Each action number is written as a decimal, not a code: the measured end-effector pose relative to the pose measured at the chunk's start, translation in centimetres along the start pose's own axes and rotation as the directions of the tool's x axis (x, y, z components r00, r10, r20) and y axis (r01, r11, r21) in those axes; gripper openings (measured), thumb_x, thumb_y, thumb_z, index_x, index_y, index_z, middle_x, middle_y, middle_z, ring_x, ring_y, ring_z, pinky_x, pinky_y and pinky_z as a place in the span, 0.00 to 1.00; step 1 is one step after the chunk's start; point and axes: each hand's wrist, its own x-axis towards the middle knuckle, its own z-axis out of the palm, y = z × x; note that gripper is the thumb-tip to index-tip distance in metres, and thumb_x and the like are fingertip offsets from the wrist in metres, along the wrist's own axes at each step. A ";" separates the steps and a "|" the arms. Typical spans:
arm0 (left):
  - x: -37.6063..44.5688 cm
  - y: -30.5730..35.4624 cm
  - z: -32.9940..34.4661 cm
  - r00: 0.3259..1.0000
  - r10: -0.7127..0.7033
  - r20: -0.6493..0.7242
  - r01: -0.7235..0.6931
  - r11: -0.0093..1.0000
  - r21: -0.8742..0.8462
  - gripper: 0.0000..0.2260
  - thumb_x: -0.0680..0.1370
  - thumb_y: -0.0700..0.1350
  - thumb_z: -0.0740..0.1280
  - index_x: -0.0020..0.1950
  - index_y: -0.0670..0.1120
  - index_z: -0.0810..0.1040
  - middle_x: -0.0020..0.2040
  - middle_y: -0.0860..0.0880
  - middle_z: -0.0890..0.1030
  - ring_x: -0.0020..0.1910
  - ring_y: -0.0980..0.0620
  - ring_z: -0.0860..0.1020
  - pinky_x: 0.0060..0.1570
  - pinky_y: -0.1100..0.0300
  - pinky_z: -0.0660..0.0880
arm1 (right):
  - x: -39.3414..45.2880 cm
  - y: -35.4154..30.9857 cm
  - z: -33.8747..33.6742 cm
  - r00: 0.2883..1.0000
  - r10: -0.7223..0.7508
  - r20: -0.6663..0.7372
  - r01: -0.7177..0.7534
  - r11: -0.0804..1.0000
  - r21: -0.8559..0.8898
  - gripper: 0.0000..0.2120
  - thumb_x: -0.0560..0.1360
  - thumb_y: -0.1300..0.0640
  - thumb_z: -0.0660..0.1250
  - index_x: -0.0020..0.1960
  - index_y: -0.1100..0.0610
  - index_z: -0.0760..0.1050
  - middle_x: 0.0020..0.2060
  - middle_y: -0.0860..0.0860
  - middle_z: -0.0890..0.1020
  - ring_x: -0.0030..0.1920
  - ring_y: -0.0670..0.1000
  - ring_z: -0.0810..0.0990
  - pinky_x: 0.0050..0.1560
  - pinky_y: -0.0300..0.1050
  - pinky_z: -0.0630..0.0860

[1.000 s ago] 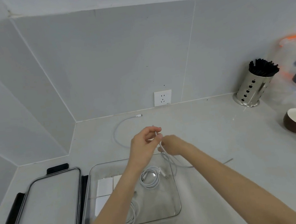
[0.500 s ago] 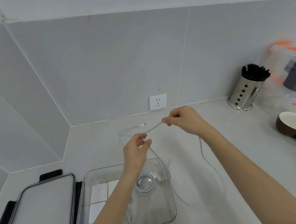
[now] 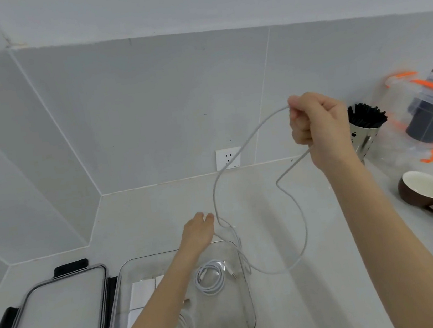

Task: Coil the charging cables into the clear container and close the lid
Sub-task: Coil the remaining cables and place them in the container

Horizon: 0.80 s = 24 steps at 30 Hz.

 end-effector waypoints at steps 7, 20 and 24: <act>-0.7 1.0 -0.9 0.949 0.305 -0.076 -0.258 0.893 0.368 0.14 0.78 0.44 0.56 0.58 0.53 0.78 0.72 0.49 0.63 0.73 0.49 0.53 0.70 0.50 0.50 | 0.0 0.8 0.3 0.997 0.046 -0.054 -0.042 0.997 0.068 0.19 0.74 0.58 0.64 0.24 0.53 0.68 0.17 0.43 0.61 0.19 0.45 0.55 0.23 0.33 0.52; -4.1 6.8 -3.1 0.899 0.407 0.163 -0.229 0.752 -0.618 0.13 0.80 0.41 0.55 0.41 0.43 0.76 0.37 0.46 0.83 0.34 0.54 0.82 0.33 0.65 0.76 | 0.3 10.3 -1.1 0.999 0.048 -0.021 -0.037 0.382 -0.924 0.15 0.79 0.56 0.56 0.59 0.59 0.76 0.55 0.60 0.78 0.60 0.62 0.70 0.56 0.51 0.67; -4.2 7.3 -3.8 0.933 0.341 0.112 -0.089 0.524 -0.847 0.13 0.80 0.40 0.54 0.39 0.42 0.75 0.37 0.45 0.85 0.38 0.49 0.84 0.40 0.61 0.80 | -1.5 10.4 0.1 0.988 -0.003 0.152 0.133 0.506 -0.852 0.18 0.80 0.58 0.56 0.68 0.60 0.68 0.67 0.56 0.71 0.70 0.56 0.63 0.68 0.41 0.56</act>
